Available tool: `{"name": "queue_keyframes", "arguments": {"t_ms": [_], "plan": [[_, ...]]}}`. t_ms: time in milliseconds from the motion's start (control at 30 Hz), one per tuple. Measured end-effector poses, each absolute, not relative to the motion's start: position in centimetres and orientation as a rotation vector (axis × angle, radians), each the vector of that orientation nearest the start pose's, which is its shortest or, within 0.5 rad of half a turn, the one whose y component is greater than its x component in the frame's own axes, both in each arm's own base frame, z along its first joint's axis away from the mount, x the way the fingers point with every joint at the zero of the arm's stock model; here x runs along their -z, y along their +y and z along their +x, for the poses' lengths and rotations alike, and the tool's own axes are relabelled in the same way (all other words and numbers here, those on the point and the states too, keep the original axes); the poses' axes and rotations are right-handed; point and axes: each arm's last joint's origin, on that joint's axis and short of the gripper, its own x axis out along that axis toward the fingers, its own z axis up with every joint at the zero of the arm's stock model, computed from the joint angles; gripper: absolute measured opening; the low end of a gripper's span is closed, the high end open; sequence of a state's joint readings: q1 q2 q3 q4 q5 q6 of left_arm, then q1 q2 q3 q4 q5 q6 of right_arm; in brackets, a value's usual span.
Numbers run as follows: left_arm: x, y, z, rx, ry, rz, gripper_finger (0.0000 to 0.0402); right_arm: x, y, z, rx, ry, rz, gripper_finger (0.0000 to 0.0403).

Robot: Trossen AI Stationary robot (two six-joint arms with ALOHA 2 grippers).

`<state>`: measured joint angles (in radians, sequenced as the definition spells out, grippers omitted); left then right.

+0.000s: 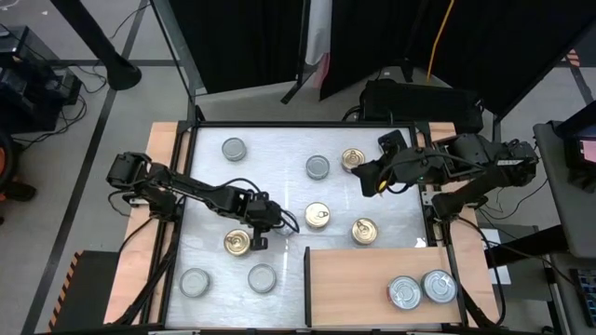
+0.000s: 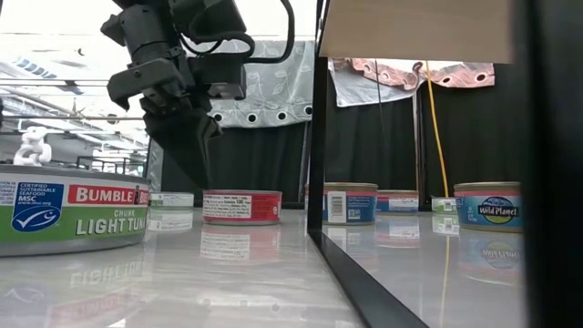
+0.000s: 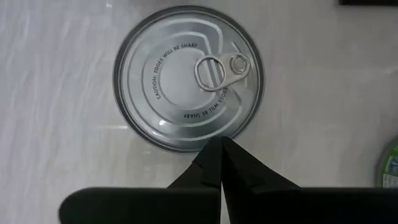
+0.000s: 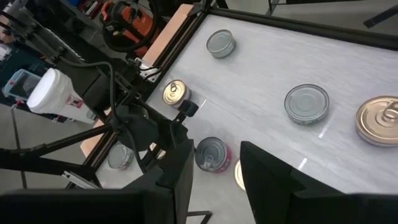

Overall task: Stack canned seafood by type on shelf
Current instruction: Stack the red tuna can on top of the other red tuna can on the shelf

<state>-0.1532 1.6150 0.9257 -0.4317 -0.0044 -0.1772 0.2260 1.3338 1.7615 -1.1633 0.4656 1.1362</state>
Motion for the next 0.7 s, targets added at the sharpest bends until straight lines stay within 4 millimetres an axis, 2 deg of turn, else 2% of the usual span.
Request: {"name": "queue_keyframes", "arguments": {"t_ms": [467,567,700], "plan": [[-15.9,-4.6,29.9,0.028,1.183,-0.066,0.0,-45.3,3.8,22.3,0.58,0.478,0.828,0.0123],[-15.2,-4.6,29.5,0.014,1.242,-0.077,0.0,-45.3,3.8,22.3,0.566,0.489,0.834,0.0123],[-16.5,-4.6,29.4,-0.004,1.194,-0.125,0.0,-45.3,3.9,22.3,0.559,0.496,0.83,0.0123]]}}
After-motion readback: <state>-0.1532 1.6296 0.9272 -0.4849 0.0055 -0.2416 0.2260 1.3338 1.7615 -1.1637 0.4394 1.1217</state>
